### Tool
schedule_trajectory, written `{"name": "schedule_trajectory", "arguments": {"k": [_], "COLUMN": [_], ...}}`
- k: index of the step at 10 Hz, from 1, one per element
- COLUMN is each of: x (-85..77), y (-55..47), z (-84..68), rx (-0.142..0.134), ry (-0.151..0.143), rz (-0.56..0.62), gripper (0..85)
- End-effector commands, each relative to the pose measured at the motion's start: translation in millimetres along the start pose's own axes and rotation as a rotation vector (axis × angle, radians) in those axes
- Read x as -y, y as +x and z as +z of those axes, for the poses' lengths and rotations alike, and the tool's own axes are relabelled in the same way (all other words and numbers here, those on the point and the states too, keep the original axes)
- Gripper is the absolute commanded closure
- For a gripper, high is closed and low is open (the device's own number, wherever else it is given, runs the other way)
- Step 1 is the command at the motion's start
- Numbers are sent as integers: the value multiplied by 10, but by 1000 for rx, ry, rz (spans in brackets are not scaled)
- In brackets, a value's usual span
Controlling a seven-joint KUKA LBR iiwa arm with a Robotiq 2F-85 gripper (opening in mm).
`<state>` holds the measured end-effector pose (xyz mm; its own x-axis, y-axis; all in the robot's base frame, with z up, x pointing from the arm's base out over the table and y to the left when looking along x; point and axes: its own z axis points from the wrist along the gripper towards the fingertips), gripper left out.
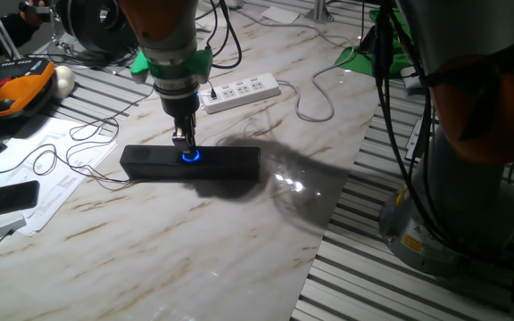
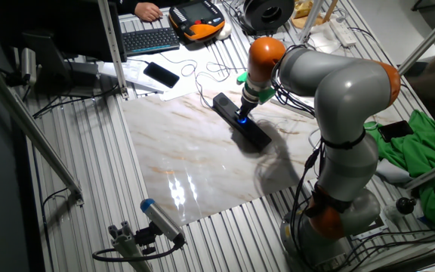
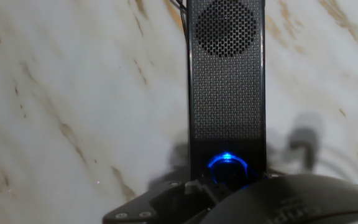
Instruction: Turn the knob to increase the volume of the speaker
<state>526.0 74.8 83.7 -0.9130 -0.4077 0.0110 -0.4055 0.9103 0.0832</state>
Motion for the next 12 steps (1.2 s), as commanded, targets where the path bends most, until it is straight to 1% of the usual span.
{"name": "schedule_trajectory", "arguments": {"k": [1,12], "x": [0,-8], "y": [-2,-8], "z": [-1,-5], "rx": [2,25], "ry": [2,29], "rz": [0,7], "gripper": [510,510]}}
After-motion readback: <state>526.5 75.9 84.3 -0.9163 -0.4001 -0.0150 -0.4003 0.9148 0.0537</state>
